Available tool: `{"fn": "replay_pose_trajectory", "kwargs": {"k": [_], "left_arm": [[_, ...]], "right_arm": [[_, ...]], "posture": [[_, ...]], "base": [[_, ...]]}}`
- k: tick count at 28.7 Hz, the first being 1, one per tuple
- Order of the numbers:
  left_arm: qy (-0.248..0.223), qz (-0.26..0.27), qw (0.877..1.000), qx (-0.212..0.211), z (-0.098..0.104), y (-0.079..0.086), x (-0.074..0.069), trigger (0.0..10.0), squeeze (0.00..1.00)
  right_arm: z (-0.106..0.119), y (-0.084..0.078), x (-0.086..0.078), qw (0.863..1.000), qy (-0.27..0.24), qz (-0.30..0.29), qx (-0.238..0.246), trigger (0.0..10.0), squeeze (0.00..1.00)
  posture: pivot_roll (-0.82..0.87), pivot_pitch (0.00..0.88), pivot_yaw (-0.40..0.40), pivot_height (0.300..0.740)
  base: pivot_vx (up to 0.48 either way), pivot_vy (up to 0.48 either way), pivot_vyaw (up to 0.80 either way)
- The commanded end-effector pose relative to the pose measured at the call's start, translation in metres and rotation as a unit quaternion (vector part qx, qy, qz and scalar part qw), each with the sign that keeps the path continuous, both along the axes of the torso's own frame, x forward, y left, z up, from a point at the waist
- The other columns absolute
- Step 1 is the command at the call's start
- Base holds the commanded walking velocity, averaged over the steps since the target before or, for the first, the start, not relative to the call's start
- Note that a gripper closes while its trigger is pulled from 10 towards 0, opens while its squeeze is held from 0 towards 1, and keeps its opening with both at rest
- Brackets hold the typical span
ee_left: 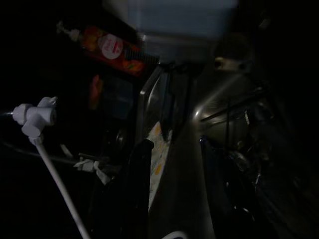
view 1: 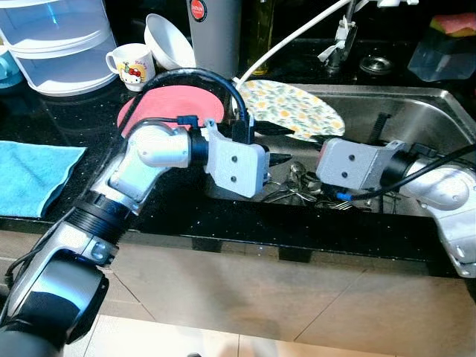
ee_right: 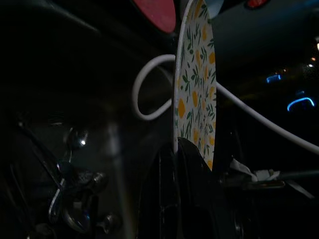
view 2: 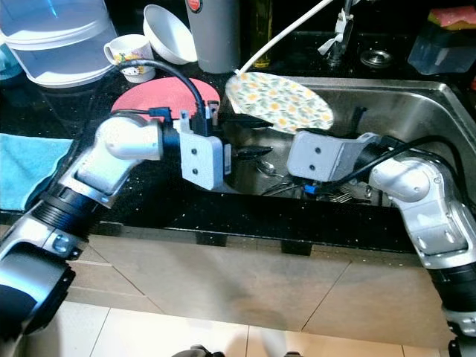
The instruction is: Kitchen organization
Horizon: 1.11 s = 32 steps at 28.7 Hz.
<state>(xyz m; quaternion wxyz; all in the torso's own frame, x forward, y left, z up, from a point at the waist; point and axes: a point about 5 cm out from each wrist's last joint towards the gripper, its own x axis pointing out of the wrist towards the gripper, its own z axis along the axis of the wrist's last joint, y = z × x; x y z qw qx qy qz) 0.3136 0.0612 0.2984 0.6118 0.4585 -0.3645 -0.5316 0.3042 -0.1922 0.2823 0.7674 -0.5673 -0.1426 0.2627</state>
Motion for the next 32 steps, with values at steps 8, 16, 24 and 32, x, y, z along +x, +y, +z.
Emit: {"fn": "replay_pose_trajectory", "kwargs": {"k": [8,16,24,32], "left_arm": [[0.136,0.006,0.978,-0.159,0.029,0.015,0.006,10.0,0.00],[0.272,0.035,0.911,-0.309,0.032,0.019,0.023,10.0,0.00],[0.426,0.112,0.826,-0.353,0.012,0.005,0.039,10.0,0.00],[0.550,0.150,0.758,-0.318,0.000,-0.001,0.044,10.0,0.00]], "right_arm": [[0.008,-0.032,0.020,0.990,-0.074,-0.115,0.020,10.0,0.00],[-0.001,-0.045,0.029,0.968,-0.089,-0.176,0.155,10.0,0.00],[-0.030,-0.038,0.034,0.981,-0.070,-0.168,0.071,10.0,0.00],[-0.047,-0.041,0.036,0.986,-0.017,-0.164,0.008,10.0,0.00]], "posture": [[0.03,0.098,0.060,0.740],[0.03,0.099,0.059,0.740],[0.02,0.111,0.061,0.740],[0.02,0.117,0.058,0.740]], "base": [[0.000,0.000,0.00],[0.000,0.000,0.00],[0.000,0.000,0.00],[0.000,0.000,0.00]]}}
